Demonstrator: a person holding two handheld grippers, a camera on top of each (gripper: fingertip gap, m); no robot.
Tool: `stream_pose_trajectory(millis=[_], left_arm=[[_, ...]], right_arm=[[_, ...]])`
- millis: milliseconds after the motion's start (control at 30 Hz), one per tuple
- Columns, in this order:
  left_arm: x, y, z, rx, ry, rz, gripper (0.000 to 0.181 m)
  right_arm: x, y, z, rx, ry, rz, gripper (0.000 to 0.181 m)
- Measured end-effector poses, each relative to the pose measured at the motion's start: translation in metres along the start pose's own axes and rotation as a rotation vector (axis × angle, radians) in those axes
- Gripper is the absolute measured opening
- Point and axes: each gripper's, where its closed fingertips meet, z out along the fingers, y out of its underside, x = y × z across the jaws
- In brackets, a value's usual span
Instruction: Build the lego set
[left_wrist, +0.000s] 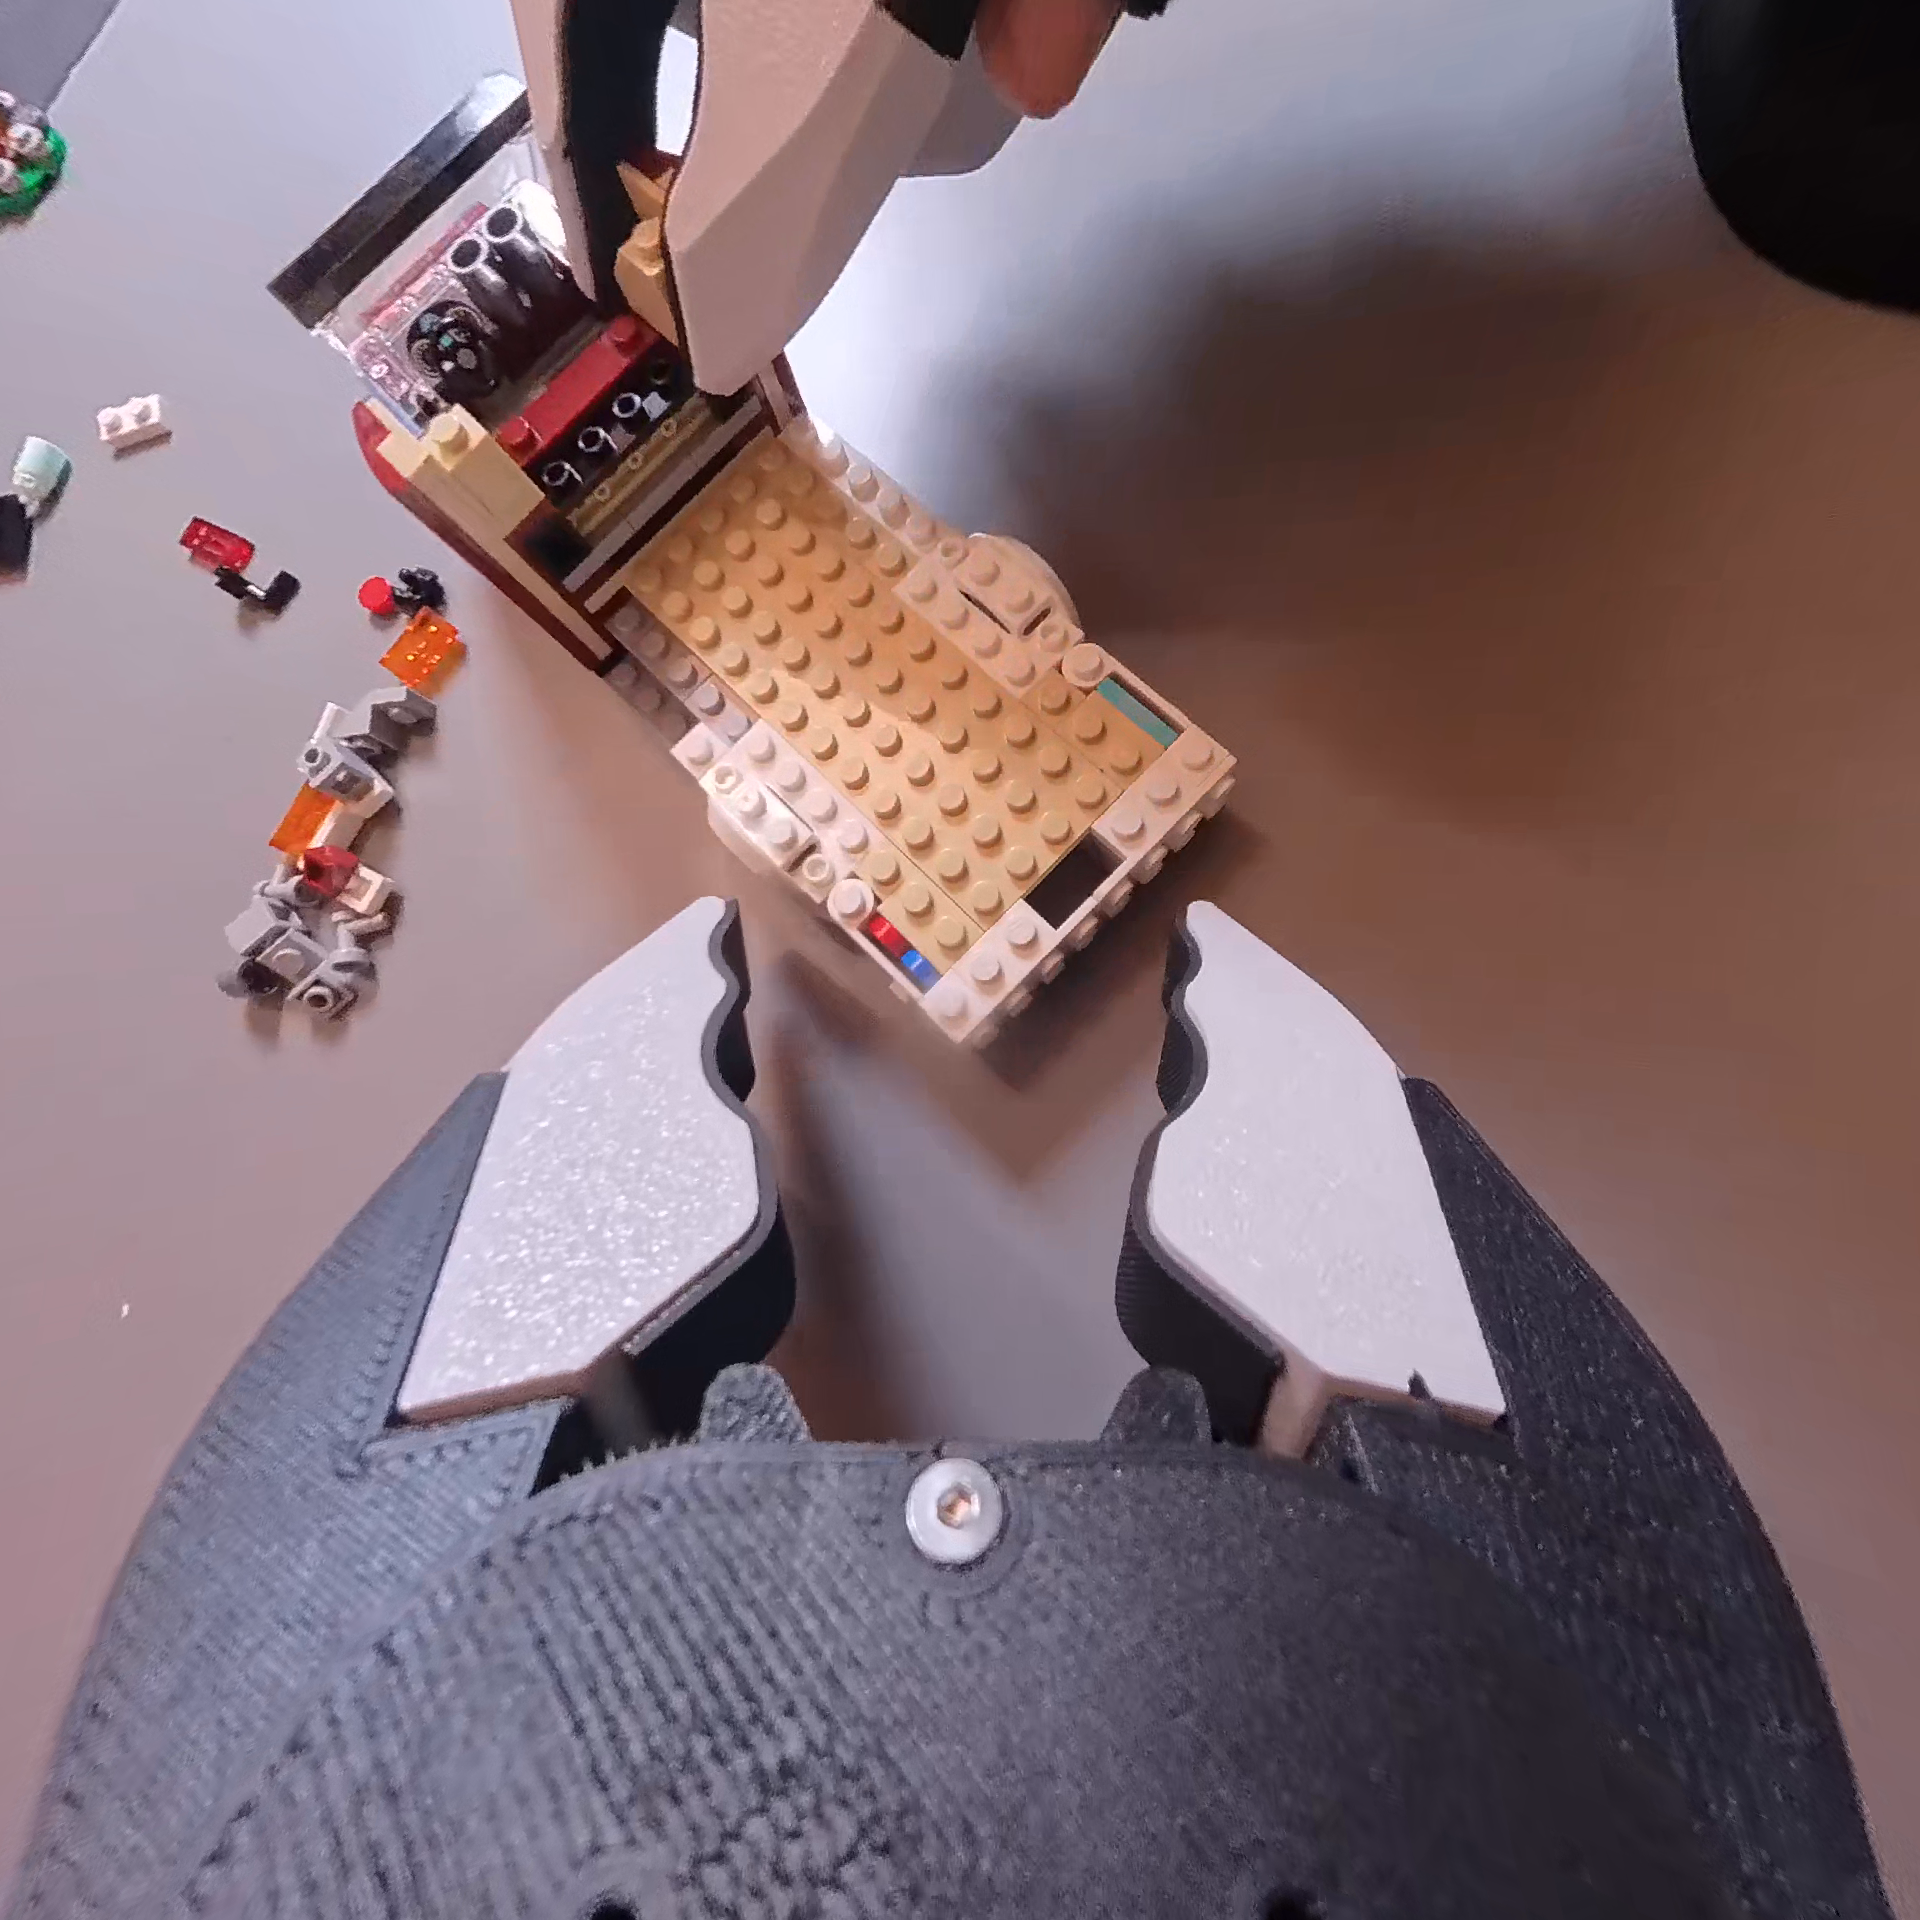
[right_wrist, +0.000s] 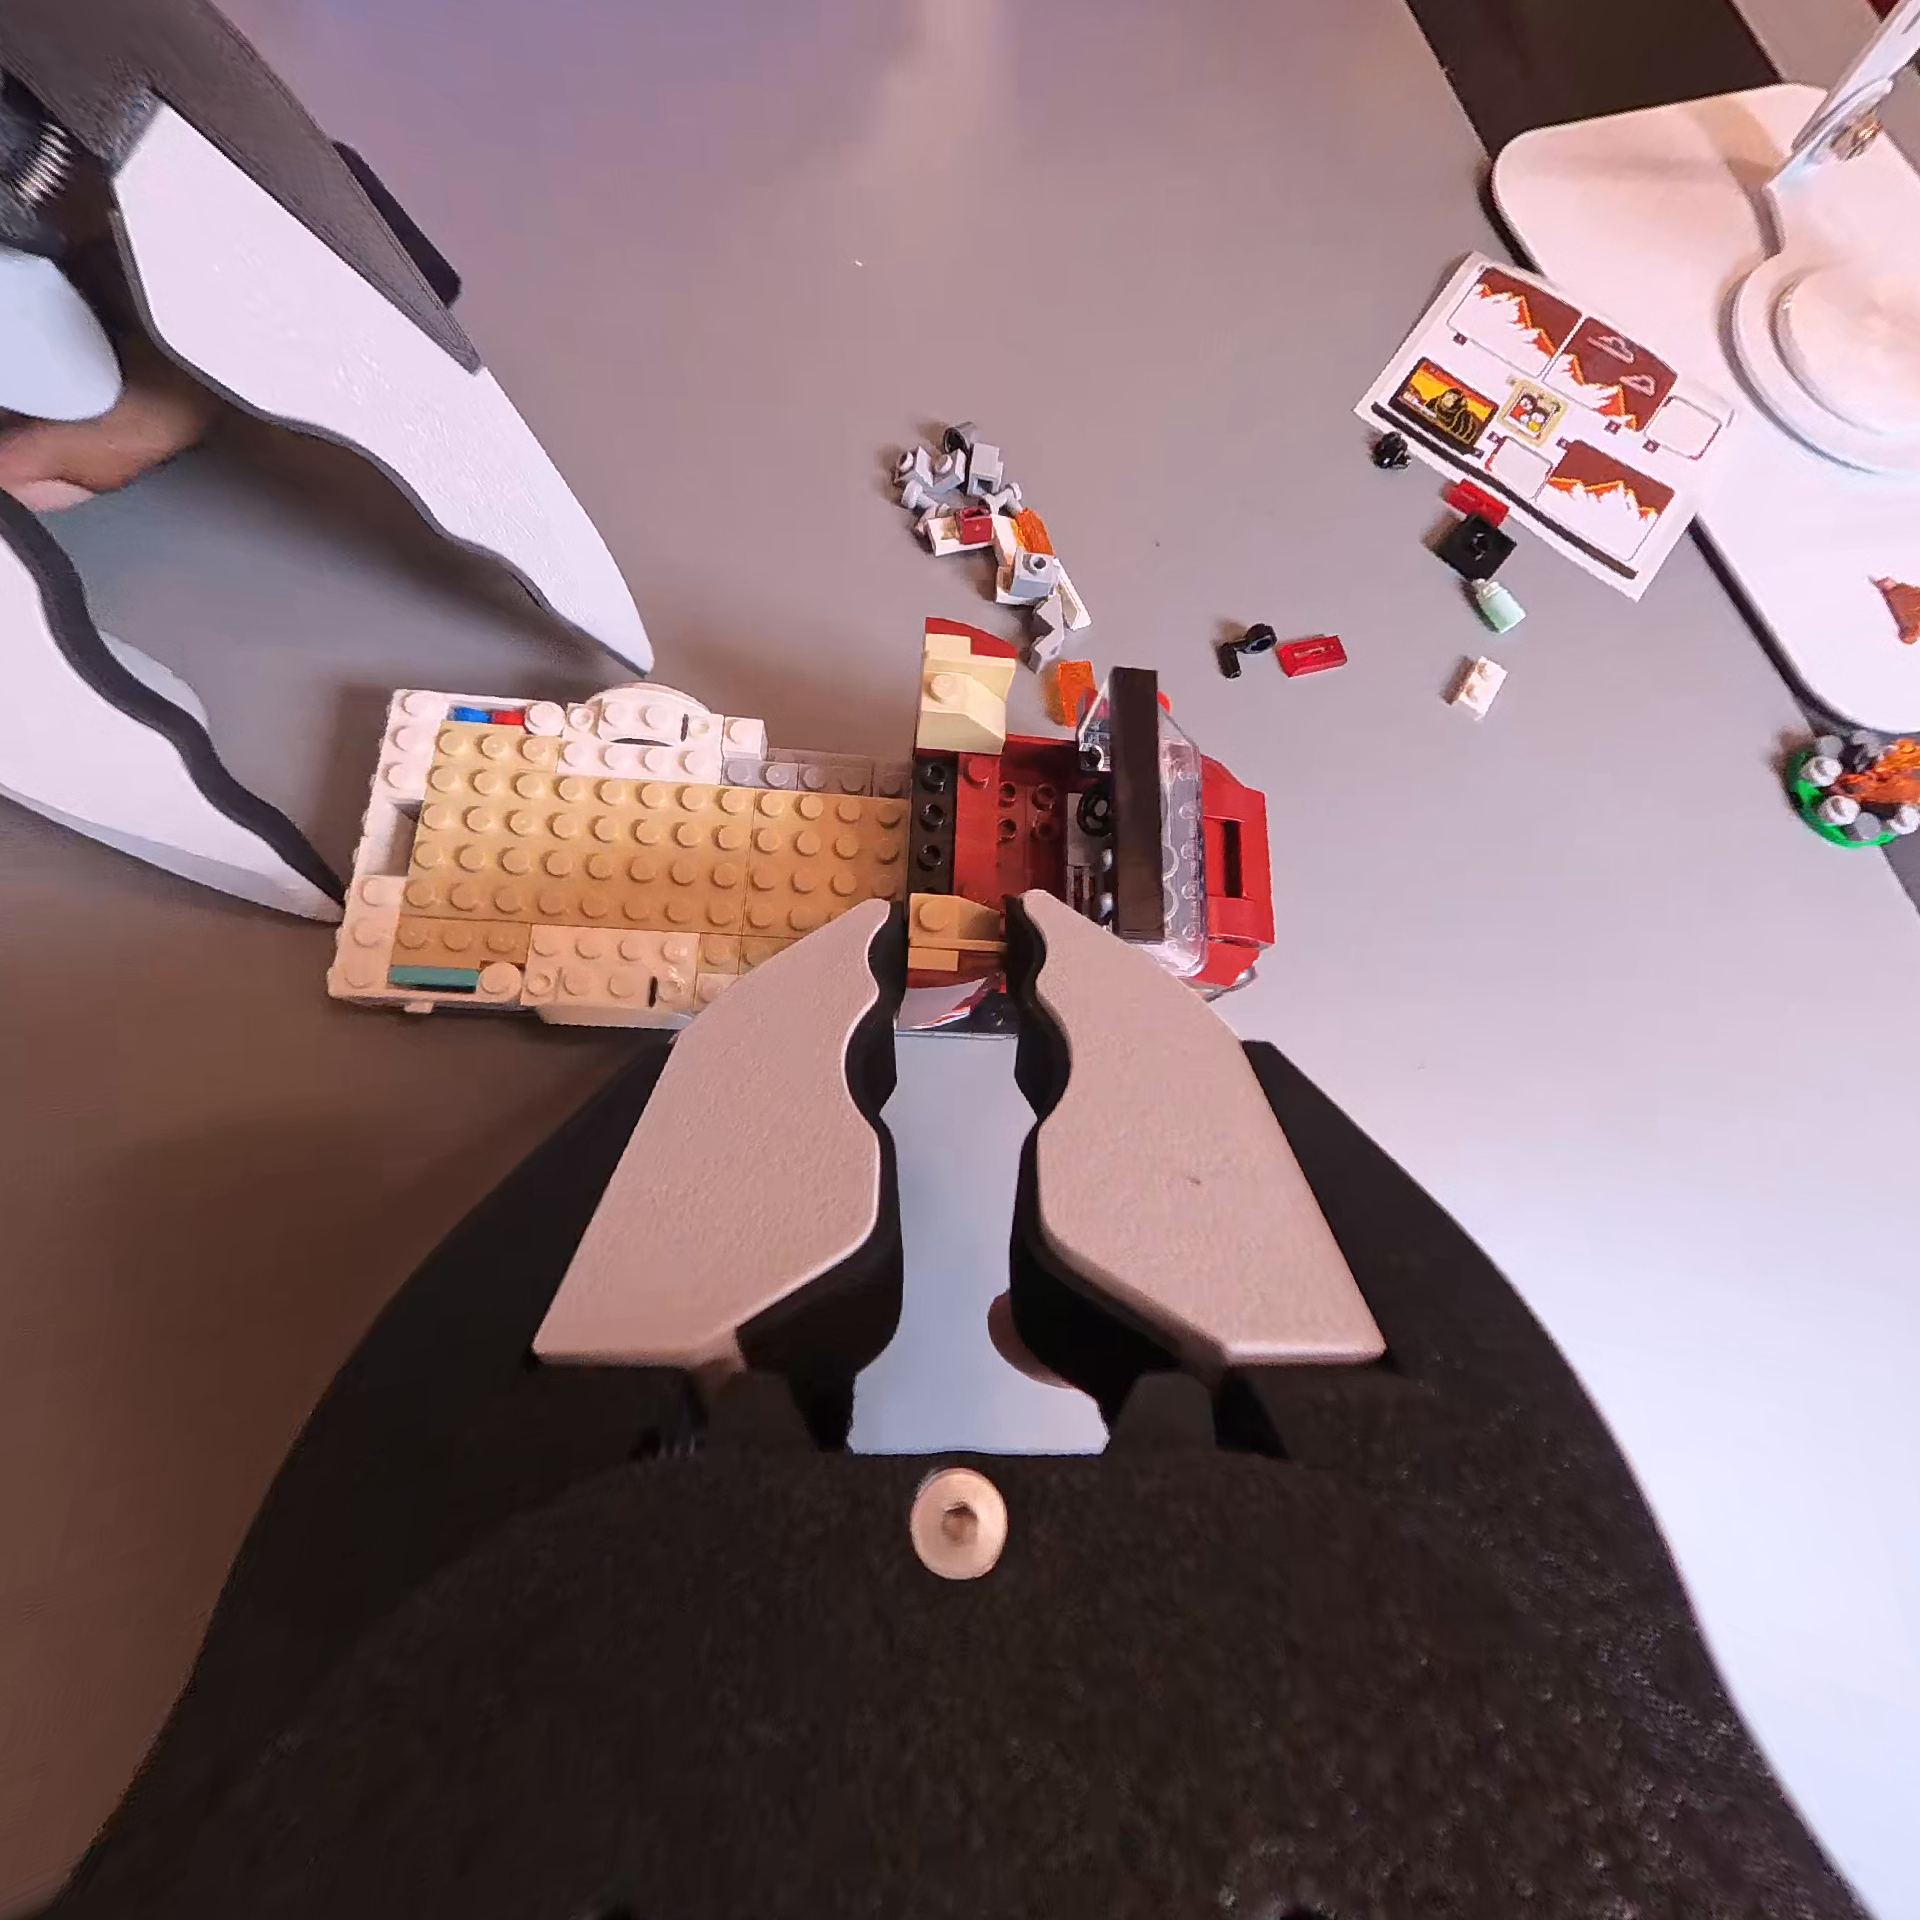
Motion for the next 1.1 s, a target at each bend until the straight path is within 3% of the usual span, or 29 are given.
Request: stream_pose_trajectory(millis=[333,500,600,800,1100], left_arm=[[0.001,0.001,0.004,0.005,0.125,-0.028,0.064],[0.001,0.002,0.003,0.015,0.127,-0.008,0.064],[0.003,0.001,0.002,0.026,0.136,0.026,0.063],[0.001,0.001,0.0,0.065,0.132,0.09,0.064],[0.003,0.002,-0.002,0.089,0.16,0.116,0.068]], right_arm=[[-0.003,-0.002,0.0,0.012,-0.068,0.099,0.018],[-0.018,-0.001,-0.032,-0.083,-0.213,-0.093,0.04],[0.001,-0.004,-0.046,-0.181,-0.241,-0.257,0.061],[0.044,0.019,-0.013,-0.402,-0.33,-0.581,0.082],[0.036,0.013,0.015,-0.337,-0.54,-0.674,0.075]])
